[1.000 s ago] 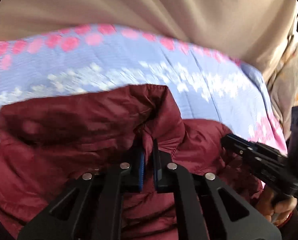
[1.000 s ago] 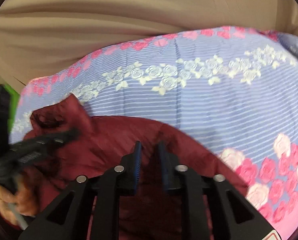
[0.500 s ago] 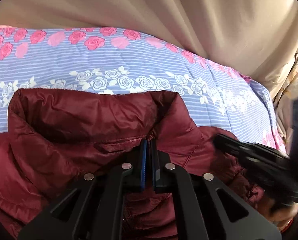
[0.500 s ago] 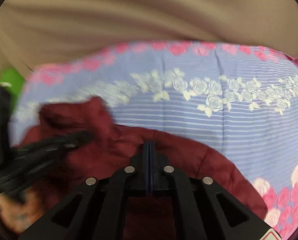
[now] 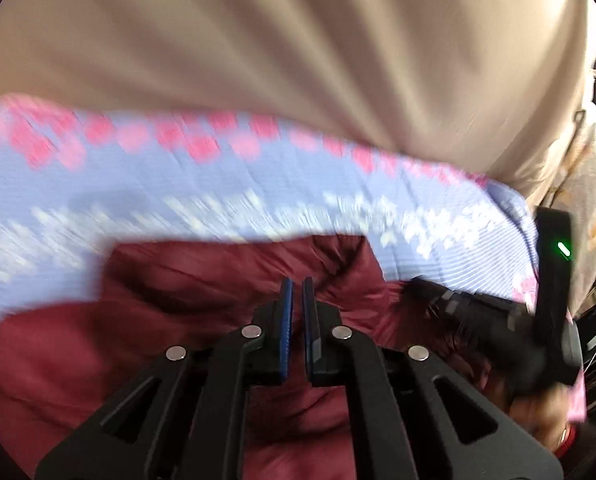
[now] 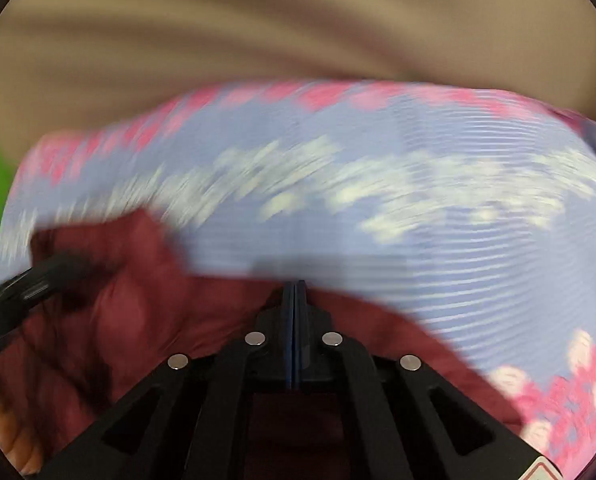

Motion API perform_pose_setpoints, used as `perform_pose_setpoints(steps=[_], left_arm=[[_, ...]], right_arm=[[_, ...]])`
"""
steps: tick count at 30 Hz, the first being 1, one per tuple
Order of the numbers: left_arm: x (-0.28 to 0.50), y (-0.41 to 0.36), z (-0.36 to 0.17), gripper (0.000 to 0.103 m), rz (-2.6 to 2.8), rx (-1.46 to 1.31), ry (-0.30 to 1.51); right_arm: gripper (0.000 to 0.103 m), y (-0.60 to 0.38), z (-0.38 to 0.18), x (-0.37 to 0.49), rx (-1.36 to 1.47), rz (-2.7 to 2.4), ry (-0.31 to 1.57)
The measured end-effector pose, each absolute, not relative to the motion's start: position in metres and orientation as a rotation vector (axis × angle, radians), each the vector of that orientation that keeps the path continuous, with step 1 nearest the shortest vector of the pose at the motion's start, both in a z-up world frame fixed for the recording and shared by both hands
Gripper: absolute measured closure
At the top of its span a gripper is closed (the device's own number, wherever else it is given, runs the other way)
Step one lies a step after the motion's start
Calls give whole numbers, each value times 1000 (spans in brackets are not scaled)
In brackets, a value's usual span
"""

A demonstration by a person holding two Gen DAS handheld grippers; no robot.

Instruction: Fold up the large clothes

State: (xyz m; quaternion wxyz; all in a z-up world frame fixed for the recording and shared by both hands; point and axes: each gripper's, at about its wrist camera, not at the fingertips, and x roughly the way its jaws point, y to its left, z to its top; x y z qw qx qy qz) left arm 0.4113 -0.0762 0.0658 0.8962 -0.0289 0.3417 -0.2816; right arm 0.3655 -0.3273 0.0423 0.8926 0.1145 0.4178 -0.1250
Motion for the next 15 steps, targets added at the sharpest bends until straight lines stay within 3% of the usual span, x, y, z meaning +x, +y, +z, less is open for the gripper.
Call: perform_pose_setpoints(steps=[1, 3, 4, 6, 8, 10, 14, 15], left_arm=[[403, -56, 78, 87, -542, -20, 677], [394, -21, 85, 72, -472, 3, 648], [393, -3, 84, 69, -437, -4, 647], [399, 33, 73, 70, -353, -31, 677], [411, 57, 54, 71, -295, -77, 737], [423, 70, 33, 74, -294, -142, 808], [432, 73, 5, 82, -270, -120, 869], [432, 71, -1, 83, -266, -109, 874]], right_arm=[[89, -326, 55, 356, 237, -266, 837], [89, -314, 69, 348, 220, -189, 821], [89, -302, 73, 345, 214, -126, 824], [87, -263, 80, 348, 188, 16, 848], [58, -220, 78, 362, 142, 102, 865], [48, -184, 73, 382, 59, 125, 854], [48, -150, 43, 429, 41, 113, 926], [59, -154, 36, 437, 62, 120, 946]])
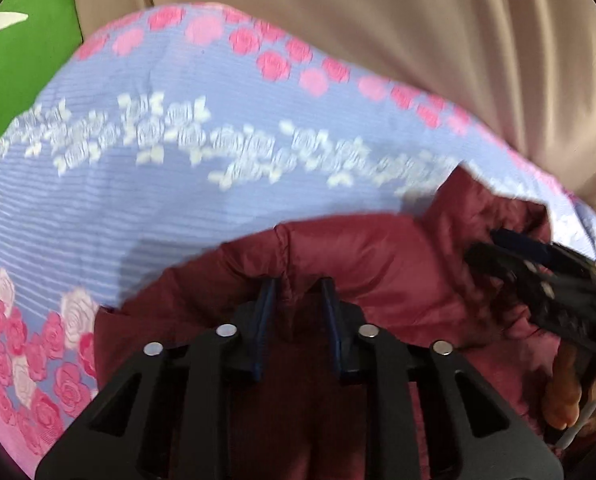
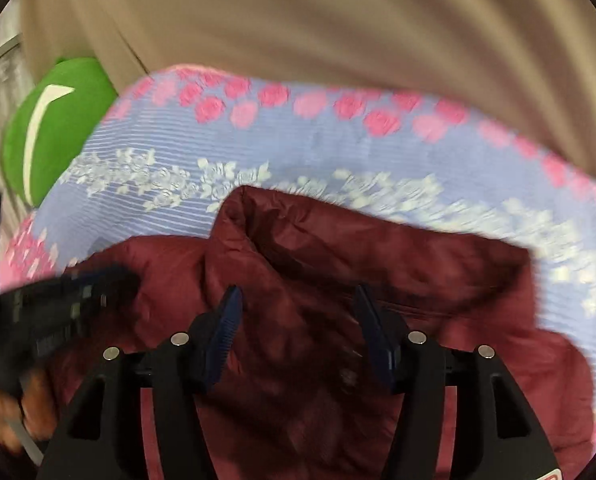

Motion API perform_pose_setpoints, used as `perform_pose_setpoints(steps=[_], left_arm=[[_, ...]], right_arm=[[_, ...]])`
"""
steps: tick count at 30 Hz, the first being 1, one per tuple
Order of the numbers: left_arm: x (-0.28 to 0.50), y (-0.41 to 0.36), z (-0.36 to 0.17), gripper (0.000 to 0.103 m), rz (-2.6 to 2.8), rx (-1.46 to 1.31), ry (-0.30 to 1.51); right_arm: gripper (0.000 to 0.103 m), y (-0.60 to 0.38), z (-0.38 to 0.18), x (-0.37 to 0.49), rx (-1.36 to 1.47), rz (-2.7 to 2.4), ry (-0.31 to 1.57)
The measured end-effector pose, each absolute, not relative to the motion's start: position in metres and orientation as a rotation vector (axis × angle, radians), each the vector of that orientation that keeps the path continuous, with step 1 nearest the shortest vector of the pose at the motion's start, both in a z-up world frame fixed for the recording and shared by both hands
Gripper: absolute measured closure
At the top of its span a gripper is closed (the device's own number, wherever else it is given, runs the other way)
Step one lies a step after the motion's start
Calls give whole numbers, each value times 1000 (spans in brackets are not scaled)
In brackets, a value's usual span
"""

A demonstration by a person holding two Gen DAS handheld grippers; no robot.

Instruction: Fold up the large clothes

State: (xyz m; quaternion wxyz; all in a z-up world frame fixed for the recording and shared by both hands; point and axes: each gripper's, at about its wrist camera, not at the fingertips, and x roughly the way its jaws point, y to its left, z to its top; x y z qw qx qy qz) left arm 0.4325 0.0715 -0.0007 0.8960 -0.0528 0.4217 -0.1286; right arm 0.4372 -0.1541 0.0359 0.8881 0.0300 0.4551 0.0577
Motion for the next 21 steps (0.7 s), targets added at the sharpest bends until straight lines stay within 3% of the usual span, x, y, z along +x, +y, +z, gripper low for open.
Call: perform_pose_setpoints(steps=[1, 2, 5, 8, 13, 19, 21], left_arm=[[432, 70, -6, 90, -253, -87, 868], [432, 70, -8, 95, -243, -71, 858], [432, 70, -13, 95, -243, -75, 838], [433, 67, -16, 95, -230, -56, 831], [433, 70, -17, 95, -233, -58, 825], [432, 65, -18, 94, -216, -22, 817], [431, 69, -18, 94, -225, -43, 820]], right_arm=[[97, -154, 29, 443, 90, 136, 967], [98, -156, 23, 446, 109, 144, 974], [103, -170, 31, 429, 141, 80, 889], [103, -182, 17, 438, 153, 50, 959], [100, -178, 65, 401, 175, 105, 826], [103, -139, 17, 396, -66, 161, 1025], [103, -180, 16, 402, 104, 138, 1019]])
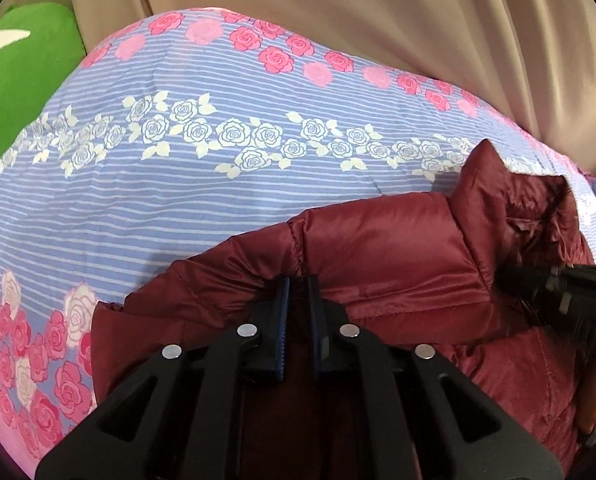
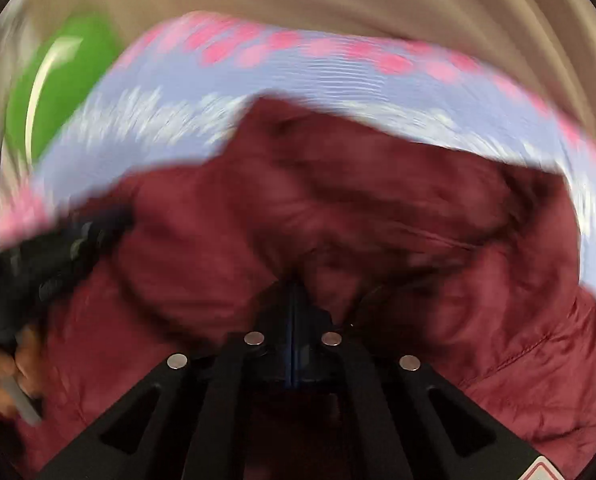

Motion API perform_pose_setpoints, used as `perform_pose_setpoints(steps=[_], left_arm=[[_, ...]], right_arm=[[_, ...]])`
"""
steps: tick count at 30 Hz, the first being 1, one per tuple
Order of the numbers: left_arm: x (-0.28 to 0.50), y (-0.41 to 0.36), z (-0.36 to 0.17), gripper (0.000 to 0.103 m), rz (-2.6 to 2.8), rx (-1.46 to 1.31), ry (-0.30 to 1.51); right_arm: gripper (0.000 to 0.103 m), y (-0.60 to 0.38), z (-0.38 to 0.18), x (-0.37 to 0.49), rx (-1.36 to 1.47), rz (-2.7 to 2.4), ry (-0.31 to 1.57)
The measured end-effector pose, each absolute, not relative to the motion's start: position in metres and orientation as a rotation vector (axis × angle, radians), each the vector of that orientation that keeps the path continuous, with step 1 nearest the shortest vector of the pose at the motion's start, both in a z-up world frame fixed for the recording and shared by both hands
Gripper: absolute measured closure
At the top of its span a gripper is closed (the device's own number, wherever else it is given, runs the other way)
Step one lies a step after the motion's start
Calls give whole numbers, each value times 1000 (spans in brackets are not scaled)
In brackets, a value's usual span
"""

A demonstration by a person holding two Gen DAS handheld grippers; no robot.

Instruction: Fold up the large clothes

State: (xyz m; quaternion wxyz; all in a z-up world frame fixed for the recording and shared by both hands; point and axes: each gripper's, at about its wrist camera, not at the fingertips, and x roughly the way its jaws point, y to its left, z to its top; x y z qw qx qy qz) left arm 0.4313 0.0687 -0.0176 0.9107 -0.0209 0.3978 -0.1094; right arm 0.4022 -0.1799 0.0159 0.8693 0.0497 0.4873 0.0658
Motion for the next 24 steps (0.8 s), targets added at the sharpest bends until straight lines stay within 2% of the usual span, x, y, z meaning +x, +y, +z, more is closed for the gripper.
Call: perform_pose_setpoints(steps=[1, 2, 3, 8, 10, 11, 12, 14, 16, 18, 20, 24], left_arm=[[431, 70, -18, 94, -226, -45, 819], [430, 69, -18, 94, -222, -37, 818], [430, 68, -18, 95, -217, -25, 815], [430, 64, -17, 95, -202, -4, 813], [432, 66, -17, 95, -207, -13, 814], [432, 67, -17, 95, -209, -17, 814], [432, 67, -17, 95, -210, -18, 814], [432, 67, -17, 95, -211, -19, 813], [432, 67, -18, 95, -211, -20, 813], [431, 68, -17, 95, -215, -29, 812], [428, 69, -17, 93, -220, -42, 810], [410, 71, -1, 90, -237, -71, 783]], right_arm=[[103, -200, 23, 401, 198, 94, 994], [94, -205, 31, 398, 180, 21, 965], [91, -203, 41, 395, 137, -25, 926], [91, -153, 67, 404, 134, 160, 869], [92, -124, 61, 422, 94, 210, 878], [95, -117, 53, 434, 84, 212, 899], [102, -116, 45, 441, 67, 190, 914], [103, -134, 30, 466, 42, 34, 936], [103, -158, 31, 470, 143, -10, 921], [103, -187, 48, 451, 229, -22, 866], [99, -201, 67, 423, 190, -24, 822], [99, -225, 79, 358, 109, 11, 845]])
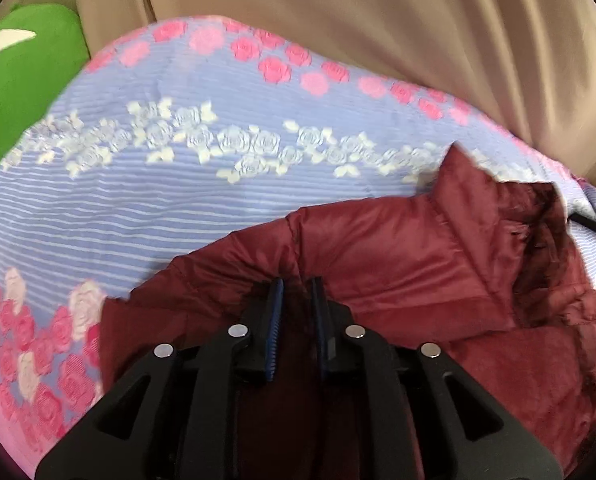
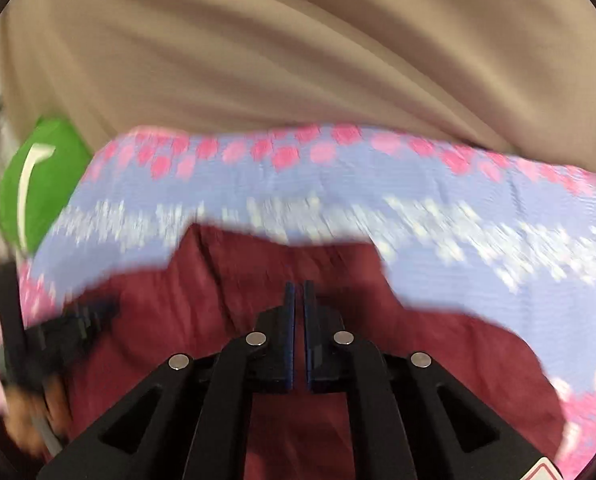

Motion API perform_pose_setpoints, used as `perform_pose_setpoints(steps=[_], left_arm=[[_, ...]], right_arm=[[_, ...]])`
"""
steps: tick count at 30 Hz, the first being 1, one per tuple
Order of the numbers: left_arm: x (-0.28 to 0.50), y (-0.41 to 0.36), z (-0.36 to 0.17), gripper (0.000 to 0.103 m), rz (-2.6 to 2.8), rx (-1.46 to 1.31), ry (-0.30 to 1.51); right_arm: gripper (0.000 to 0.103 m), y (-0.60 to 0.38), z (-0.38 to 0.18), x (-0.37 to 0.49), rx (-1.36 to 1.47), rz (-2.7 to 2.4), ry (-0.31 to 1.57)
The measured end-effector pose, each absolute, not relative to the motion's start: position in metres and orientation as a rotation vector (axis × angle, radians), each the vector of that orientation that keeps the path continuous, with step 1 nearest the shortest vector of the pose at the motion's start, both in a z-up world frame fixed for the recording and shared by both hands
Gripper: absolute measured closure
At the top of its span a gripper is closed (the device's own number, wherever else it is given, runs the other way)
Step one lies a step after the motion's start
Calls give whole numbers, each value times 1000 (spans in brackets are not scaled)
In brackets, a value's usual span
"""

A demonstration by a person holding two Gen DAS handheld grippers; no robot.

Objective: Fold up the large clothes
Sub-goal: 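Lay the collar down and open both tools above the folded jacket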

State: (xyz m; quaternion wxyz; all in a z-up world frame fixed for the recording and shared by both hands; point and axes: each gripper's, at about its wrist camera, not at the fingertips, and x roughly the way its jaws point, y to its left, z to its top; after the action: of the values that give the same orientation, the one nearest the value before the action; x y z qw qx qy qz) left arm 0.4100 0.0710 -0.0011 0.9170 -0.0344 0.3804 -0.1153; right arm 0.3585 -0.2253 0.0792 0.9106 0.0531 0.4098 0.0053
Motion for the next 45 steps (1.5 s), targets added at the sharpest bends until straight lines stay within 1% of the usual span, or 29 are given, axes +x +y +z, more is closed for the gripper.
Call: perform_pose_setpoints(steps=[1, 3, 5, 7, 8, 9, 12, 13, 14, 16, 18, 19, 20, 22, 23, 24, 25, 28, 29, 32, 35, 36, 37, 40, 42, 43, 45], left_arm=[[400, 67, 12, 89, -285, -93, 754], [392, 51, 26, 85, -339, -89, 731], [392, 15, 29, 73, -387, -18, 754], [401, -16, 20, 73, -387, 63, 798], [409, -30, 10, 73, -370, 96, 818], [417, -38, 1, 73, -341, 114, 839], [428, -34, -7, 73, -335, 56, 858], [429, -31, -6, 73, -341, 39, 857], [429, -29, -5, 73, -347, 36, 856], [430, -30, -7, 73, -348, 47, 855], [431, -35, -7, 72, -336, 71, 841], [434, -37, -6, 72, -330, 79, 839], [435, -39, -4, 70, -322, 84, 835], [436, -35, 1, 70, -318, 57, 835], [434, -28, 6, 70, -315, 27, 827], [429, -19, 14, 70, -317, 0, 811], [424, -12, 21, 65, -320, -12, 799], [390, 14, 41, 46, -348, -27, 765], [374, 21, 43, 44, -358, -22, 759], [341, 48, 34, 44, -367, 11, 793], [316, 63, 9, 44, -329, 52, 859], [309, 71, 2, 45, -316, 60, 876], [305, 76, -3, 44, -301, 60, 887], [290, 92, -10, 45, -274, 45, 879], [286, 97, -12, 45, -252, 40, 875], [286, 99, -11, 45, -244, 32, 875], [282, 102, -7, 46, -236, -7, 877]], right_arm=[[99, -230, 76, 349, 100, 20, 860], [99, -236, 63, 340, 94, 53, 905], [99, -233, 43, 348, 65, 43, 943], [99, -236, 28, 362, 71, 28, 977], [103, -243, 22, 369, 81, 1, 990], [103, -248, 20, 375, 97, -14, 994], [103, -271, 32, 379, 225, -83, 920], [98, -271, 41, 372, 251, -68, 889], [91, -263, 45, 367, 237, -25, 884], [91, -232, 42, 363, 127, 77, 926], [94, -209, 27, 370, 18, 100, 974], [98, -203, 17, 378, -40, 59, 992], [101, -208, 12, 388, -35, 12, 1001], [101, -233, 20, 394, 150, 9, 980], [95, -248, 34, 388, 211, -53, 929], [92, -257, 47, 380, 225, -87, 884], [90, -263, 62, 367, 230, -92, 855], [88, -269, 92, 320, 218, -62, 824], [86, -271, 96, 298, 212, -47, 826], [85, -268, 84, 246, 180, -10, 862], [85, -263, 48, 209, 148, -32, 937], [86, -264, 30, 200, 150, -37, 984], [95, -267, 14, 190, 154, -64, 1015], [97, -283, 1, 173, 184, -62, 984], [98, -296, 2, 165, 271, -82, 987], [98, -299, 5, 162, 297, -95, 985], [88, -299, 17, 157, 312, -114, 960]])
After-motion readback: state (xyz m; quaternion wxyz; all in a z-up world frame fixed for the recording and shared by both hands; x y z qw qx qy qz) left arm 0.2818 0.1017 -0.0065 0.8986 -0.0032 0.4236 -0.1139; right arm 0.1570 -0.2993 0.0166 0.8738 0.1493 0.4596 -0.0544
